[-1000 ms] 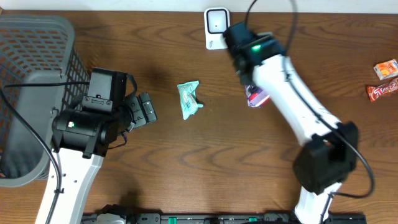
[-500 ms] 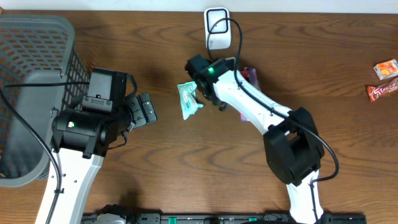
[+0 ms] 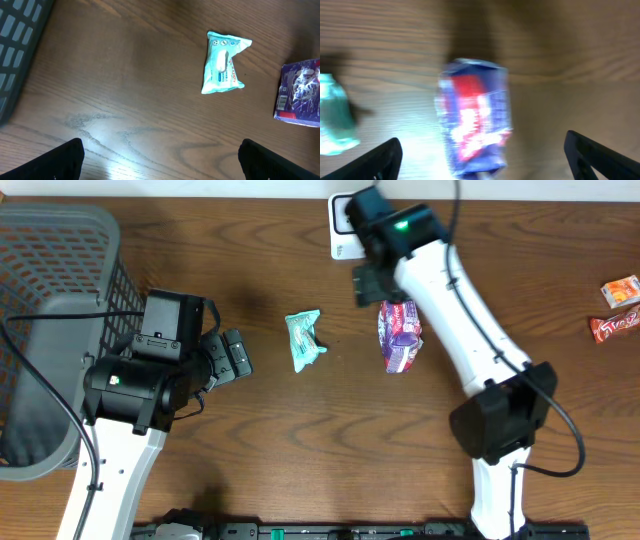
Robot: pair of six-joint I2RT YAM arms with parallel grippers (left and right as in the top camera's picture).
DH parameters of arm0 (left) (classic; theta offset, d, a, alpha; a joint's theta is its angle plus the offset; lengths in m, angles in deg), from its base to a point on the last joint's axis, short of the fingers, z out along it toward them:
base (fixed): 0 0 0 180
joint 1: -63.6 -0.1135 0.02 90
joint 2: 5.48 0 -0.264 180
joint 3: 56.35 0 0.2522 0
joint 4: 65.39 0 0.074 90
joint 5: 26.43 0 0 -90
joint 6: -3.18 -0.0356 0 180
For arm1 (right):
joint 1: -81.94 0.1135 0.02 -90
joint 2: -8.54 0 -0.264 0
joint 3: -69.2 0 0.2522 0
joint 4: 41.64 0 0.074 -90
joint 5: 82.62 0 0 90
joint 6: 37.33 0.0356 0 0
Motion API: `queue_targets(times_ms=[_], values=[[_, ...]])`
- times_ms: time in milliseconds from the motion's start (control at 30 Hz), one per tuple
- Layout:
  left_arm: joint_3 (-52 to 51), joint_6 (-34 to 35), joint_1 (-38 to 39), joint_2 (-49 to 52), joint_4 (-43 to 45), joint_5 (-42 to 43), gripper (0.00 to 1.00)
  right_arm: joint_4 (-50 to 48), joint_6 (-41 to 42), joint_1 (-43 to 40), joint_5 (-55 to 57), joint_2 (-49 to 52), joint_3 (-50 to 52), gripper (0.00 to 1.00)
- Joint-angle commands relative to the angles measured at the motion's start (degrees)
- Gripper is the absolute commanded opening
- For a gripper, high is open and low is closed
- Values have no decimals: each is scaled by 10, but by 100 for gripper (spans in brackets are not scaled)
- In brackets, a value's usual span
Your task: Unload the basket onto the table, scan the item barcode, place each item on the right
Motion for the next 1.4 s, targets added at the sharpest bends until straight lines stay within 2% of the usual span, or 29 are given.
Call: queue_targets(times_ms=[0,267,467,533,833,933,1067,1200,1367], values=[[-3,-3,-2,1,-3,-5,98,12,-37,-42,-40,-5,18,95],[-3,-3,-2,1,-3,-5,98,-14,-136,-100,-209,-5,103,78],[-3,-3,-2,1,-3,-5,98,-69,-223,-85,-426,-5,162,83],[-3,-3,-2,1,-3,-5,98,-84,-229,-72,-462,-5,172,84],[-3,-3,-2,1,-3,-5,98,-90,-225,-44,-501,-6,138,91],[-3,-3,-2,1,-3,-5,98,-90,-222,-47,-457,-6,129,93],[-3,-3,-2,1,-3,-5,98,-89,-170,-61,-341,-6,130,94],[-3,-3,-2,1,-3,-5,98,-107,-161,-65,-314,-6,142,93],[-3,-3,-2,1,-3,-5,98,-134,-161,-59,-315,-6,189,84]])
